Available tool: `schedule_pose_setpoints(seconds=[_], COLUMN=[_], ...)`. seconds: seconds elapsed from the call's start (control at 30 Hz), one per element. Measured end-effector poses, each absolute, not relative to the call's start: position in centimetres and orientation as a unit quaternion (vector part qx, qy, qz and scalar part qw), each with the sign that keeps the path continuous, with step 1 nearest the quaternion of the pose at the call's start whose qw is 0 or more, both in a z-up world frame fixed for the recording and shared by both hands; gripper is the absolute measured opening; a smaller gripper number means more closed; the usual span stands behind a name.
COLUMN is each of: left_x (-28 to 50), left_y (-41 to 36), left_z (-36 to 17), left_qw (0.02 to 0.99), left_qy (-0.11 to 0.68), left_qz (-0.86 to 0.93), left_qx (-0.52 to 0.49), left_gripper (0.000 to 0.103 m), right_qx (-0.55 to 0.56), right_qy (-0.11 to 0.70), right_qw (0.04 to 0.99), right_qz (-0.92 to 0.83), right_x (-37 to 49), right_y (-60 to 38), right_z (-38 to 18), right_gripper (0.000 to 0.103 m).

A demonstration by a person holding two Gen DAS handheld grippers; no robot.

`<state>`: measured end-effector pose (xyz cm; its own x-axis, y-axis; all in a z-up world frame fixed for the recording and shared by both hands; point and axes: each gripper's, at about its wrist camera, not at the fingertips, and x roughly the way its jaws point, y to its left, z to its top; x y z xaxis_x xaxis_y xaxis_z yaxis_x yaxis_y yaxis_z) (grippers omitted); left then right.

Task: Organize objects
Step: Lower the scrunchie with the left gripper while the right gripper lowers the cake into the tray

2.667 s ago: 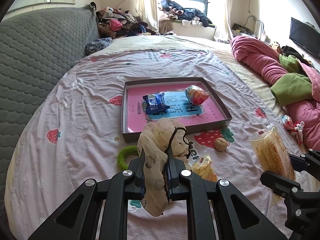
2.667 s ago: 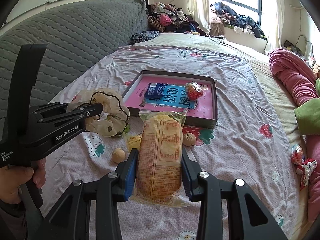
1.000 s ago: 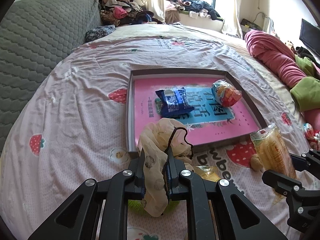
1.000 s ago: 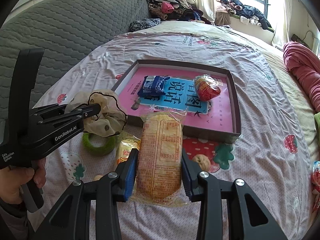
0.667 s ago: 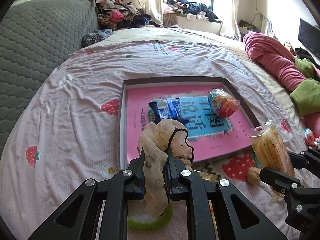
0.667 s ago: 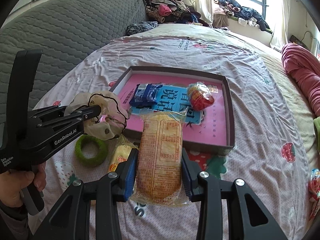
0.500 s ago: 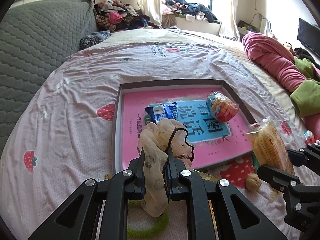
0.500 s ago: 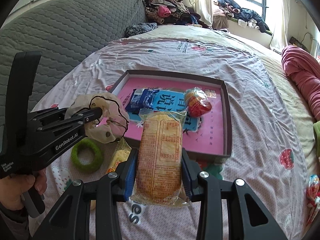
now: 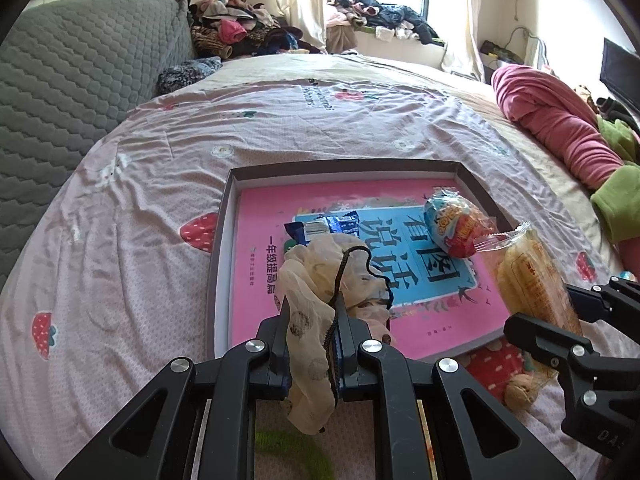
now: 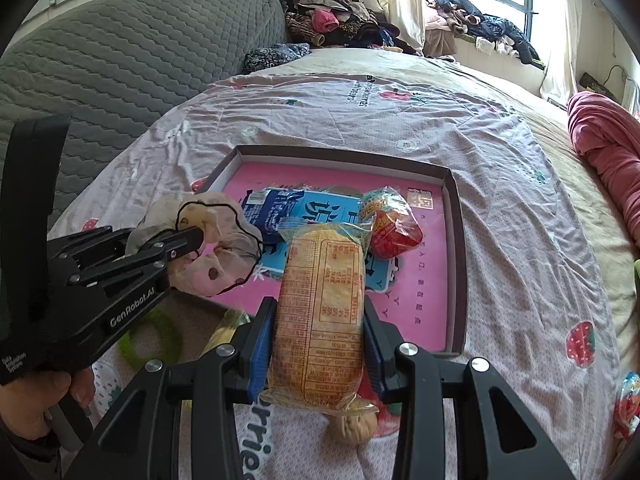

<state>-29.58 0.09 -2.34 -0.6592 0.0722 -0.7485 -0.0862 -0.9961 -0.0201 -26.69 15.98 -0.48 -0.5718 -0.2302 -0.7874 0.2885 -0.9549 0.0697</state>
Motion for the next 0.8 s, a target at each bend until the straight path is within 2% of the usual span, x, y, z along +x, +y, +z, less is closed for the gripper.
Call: schedule_pose_setpoints(seconds=[0.8], left_x=[-31.8], left_y=[-0.7], left_z=[-5.6], left_qw=[0.035], left_qy=[0.003], left_qz=[0.907], left_qx=[-0.421], left_gripper=[0.015], right_qx=[0.454], right_qy=[0.04], right_qw=[0.133], right_qz=[-0.88], right_x=[-31.6], right_y=[15.8], right_z=[-4.1], right_gripper=[0.04])
